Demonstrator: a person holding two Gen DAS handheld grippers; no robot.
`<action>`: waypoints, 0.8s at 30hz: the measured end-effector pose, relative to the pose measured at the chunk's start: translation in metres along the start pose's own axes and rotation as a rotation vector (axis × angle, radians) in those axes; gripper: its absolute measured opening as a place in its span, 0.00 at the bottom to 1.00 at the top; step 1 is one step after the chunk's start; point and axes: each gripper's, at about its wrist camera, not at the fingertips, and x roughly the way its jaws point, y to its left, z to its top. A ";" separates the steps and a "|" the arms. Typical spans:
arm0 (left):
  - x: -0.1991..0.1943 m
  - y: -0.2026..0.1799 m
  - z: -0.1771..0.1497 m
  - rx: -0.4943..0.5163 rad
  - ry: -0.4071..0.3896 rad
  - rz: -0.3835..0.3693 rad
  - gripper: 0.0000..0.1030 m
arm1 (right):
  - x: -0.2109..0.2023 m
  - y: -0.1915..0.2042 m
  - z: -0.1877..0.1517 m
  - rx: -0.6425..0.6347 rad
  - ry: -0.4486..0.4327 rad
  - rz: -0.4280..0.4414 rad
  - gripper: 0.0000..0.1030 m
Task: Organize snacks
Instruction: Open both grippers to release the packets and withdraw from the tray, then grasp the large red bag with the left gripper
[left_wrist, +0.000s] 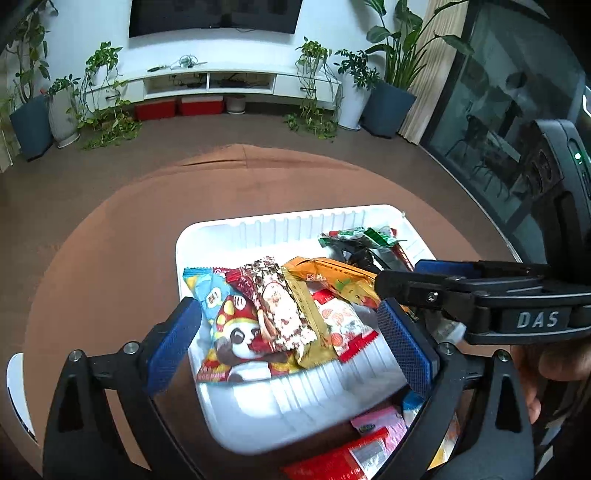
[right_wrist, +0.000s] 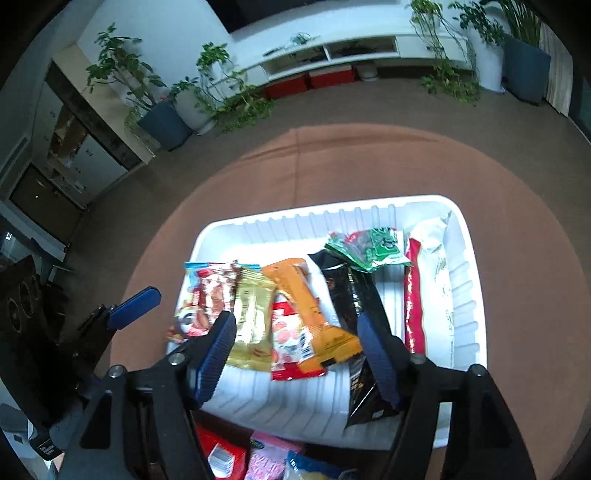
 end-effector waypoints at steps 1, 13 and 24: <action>-0.005 -0.001 -0.002 0.003 -0.004 0.000 1.00 | -0.006 0.003 -0.003 -0.004 -0.014 0.004 0.76; -0.072 -0.023 -0.086 0.120 -0.021 0.079 1.00 | -0.091 -0.021 -0.090 0.056 -0.217 0.005 0.93; -0.075 -0.024 -0.165 -0.047 0.111 0.077 1.00 | -0.086 -0.043 -0.210 0.186 -0.110 -0.002 0.93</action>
